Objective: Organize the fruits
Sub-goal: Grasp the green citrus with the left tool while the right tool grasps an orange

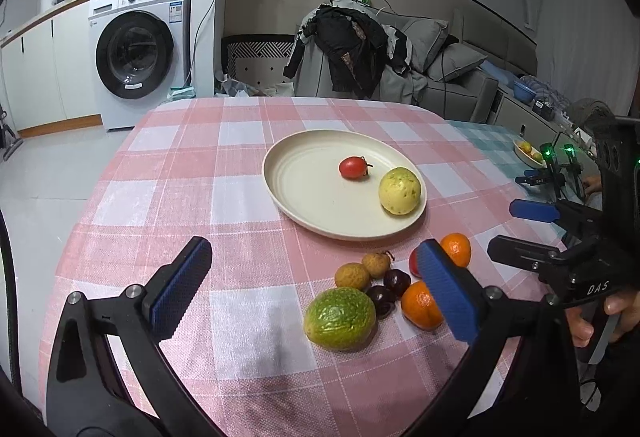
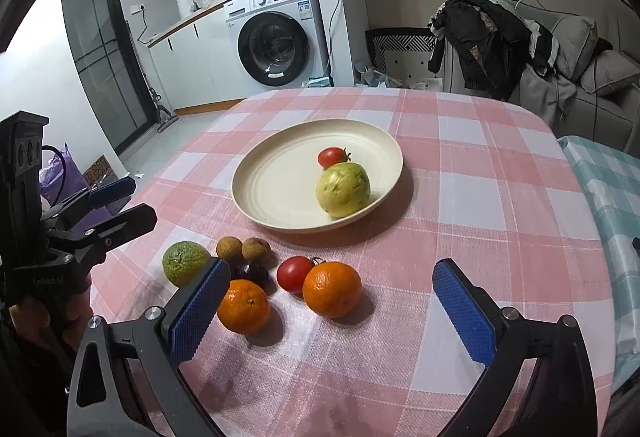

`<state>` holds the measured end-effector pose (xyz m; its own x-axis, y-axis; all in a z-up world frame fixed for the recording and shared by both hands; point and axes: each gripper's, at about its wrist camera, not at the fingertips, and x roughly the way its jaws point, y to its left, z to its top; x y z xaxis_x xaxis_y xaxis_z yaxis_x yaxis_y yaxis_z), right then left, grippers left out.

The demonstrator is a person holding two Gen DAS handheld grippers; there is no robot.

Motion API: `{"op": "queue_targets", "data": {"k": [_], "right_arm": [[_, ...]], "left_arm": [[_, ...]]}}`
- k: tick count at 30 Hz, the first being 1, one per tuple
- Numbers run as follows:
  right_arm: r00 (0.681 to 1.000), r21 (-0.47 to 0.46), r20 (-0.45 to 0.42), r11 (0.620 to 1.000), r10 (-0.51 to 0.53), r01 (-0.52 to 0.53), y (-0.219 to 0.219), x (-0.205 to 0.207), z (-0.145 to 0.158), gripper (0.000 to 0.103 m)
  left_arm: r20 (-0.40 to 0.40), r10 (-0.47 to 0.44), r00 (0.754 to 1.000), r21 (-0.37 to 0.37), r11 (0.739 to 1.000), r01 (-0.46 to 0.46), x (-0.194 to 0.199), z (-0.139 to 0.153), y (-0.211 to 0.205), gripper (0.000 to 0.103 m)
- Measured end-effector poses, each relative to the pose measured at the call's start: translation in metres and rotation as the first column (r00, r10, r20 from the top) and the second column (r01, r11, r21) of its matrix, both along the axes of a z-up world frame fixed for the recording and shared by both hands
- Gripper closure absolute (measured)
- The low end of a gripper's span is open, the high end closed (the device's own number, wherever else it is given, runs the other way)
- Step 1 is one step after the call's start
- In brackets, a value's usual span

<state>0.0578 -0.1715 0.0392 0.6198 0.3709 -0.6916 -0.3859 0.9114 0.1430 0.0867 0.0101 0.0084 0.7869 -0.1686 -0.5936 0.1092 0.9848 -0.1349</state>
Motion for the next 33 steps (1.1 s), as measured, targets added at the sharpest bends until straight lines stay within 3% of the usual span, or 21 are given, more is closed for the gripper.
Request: {"op": "queue_targets", "data": {"k": [23,27,29,30,33], "right_arm": [[0.992,-0.037,-0.128,0.999,-0.002,-0.002,-0.002,0.013,-0.033,0.000],[0.986,0.014,-0.164,0.999,0.034,-0.033,-0.003,0.017,-0.038,0.001],[0.982,0.032,-0.183,0.999,0.046,-0.041,-0.003,0.020,-0.041,0.011],[0.979,0.042,-0.195,0.998,0.055,-0.048,-0.002,0.021,-0.042,0.023],[0.971,0.076,-0.234,0.996,0.052,-0.036,-0.004,0.027,-0.048,0.025]], "left_arm": [[-0.102,-0.002,0.995,0.008,1.000,0.003,0.011,-0.034,0.000,0.001],[-0.125,-0.010,0.992,-0.001,1.000,0.010,0.015,-0.040,0.000,0.001],[-0.131,-0.012,0.991,-0.001,1.000,0.012,0.015,-0.042,0.000,0.001],[-0.131,-0.014,0.991,-0.002,1.000,0.014,0.015,-0.043,0.000,0.001],[-0.129,-0.018,0.991,0.000,1.000,0.018,0.015,-0.043,-0.001,0.001]]}}
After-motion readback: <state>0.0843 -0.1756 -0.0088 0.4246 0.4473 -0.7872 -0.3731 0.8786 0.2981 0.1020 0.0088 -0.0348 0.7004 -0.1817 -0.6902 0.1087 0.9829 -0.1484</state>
